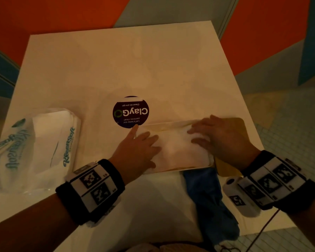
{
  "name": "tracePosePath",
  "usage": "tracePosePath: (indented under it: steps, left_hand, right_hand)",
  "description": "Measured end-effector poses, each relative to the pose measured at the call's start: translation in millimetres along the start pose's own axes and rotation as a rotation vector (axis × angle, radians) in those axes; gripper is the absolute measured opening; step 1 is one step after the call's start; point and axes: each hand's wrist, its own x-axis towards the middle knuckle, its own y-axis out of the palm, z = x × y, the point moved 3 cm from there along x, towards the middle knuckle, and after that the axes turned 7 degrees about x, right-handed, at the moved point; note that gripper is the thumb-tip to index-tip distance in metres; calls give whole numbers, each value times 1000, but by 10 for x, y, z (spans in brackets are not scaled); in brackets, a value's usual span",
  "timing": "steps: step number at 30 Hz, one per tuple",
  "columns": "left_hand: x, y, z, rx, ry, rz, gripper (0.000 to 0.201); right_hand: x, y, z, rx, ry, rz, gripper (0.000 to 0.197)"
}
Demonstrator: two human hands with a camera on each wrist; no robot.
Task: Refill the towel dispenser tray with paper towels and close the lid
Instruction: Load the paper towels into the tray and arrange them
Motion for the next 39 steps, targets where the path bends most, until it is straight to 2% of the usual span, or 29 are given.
tracePosePath:
  steps: [1,2,5,8,11,15,21,24,27,30,32,36,39]
  left_hand:
    - [-5,-35,-26,-41,4,-44,51]
    - [-6,-69,-53,-81,12,-85,48]
    - [30,-140,-120,-227,16,-152,43]
    - [112,-138,-118,-426,-16,-205,42]
    - [210,-97,-101,-651,-61,-285,42]
    - [351,-77,-88,-866,-127,-372,44]
    - [500,-113,-130,-949,-99,-428,49]
    - [557,-141,-156,-936,-57,-457,46]
    - [588,-138,-159,-970,-41,-483,41]
    - [596,-109,-150,-997,-75,-500,24]
    - [602,-93,-136,-1031,-103,-510,16]
    - [601,-102,-100,-1133,-122,-524,13]
    - [584,-129,-87,-1167,-118,-533,15]
  right_hand:
    - [2,-37,-1,32,-6,-116,19]
    - [1,-40,-7,59,11,-160,20]
    - [6,31,-10,106,86,-201,34]
    - [-28,31,-50,191,164,-269,40]
    - [-85,18,-79,178,167,-327,45]
    - [-112,5,-105,236,170,-408,43]
    - [-169,30,10,76,0,-470,41]
    - [-204,43,8,152,-4,-503,39]
    - [-236,75,-26,337,47,-499,38]
    - [-254,95,-8,401,55,-497,38]
    - [-256,93,8,323,45,-488,35]
    - [-241,101,18,-8,52,-469,25]
    - [-225,66,12,-23,109,-498,28]
